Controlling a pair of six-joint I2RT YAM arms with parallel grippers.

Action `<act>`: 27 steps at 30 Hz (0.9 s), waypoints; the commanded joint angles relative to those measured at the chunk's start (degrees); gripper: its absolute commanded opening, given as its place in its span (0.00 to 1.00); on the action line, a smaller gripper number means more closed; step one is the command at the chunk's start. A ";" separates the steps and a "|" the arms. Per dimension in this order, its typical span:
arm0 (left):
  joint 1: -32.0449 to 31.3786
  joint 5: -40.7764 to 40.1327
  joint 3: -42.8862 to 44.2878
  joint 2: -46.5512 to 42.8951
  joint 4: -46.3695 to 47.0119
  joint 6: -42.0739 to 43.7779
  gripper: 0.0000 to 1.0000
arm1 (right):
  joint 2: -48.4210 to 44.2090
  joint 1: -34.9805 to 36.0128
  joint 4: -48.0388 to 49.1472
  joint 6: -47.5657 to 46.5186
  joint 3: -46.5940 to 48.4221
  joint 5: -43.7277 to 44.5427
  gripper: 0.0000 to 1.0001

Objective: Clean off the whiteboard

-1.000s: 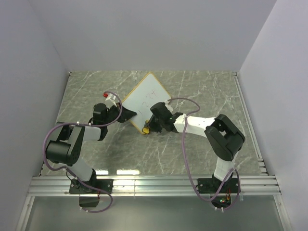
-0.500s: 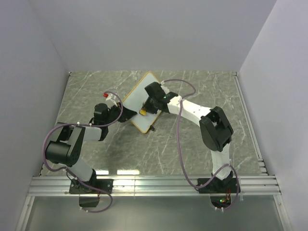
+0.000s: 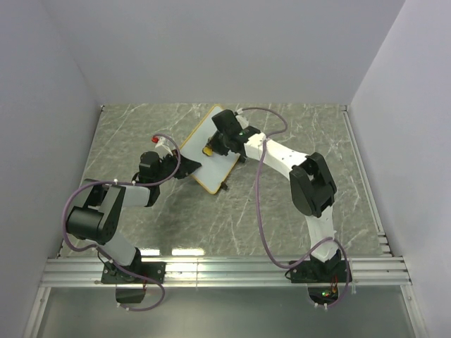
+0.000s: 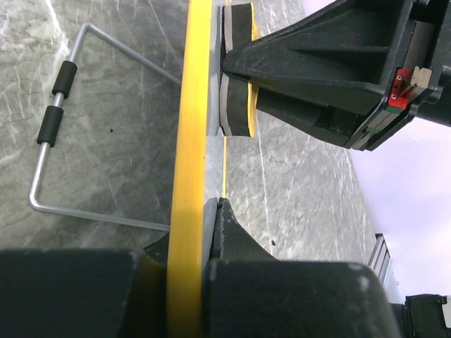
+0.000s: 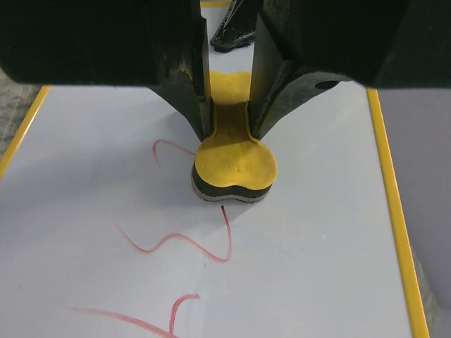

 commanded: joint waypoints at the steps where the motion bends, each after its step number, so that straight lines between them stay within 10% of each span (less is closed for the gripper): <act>1: -2.13 -5.70 -1.76 2.65 -14.26 6.33 0.00 | 2.51 1.71 8.76 2.51 -0.54 1.87 0.00; 13: -2.39 -5.88 -1.15 3.97 -14.26 6.59 0.00 | -8.03 9.52 13.15 3.39 -23.73 -2.52 0.00; 27: -3.97 -7.11 -1.59 2.92 -15.76 7.38 0.00 | -1.72 1.56 11.93 0.85 -13.66 0.02 0.00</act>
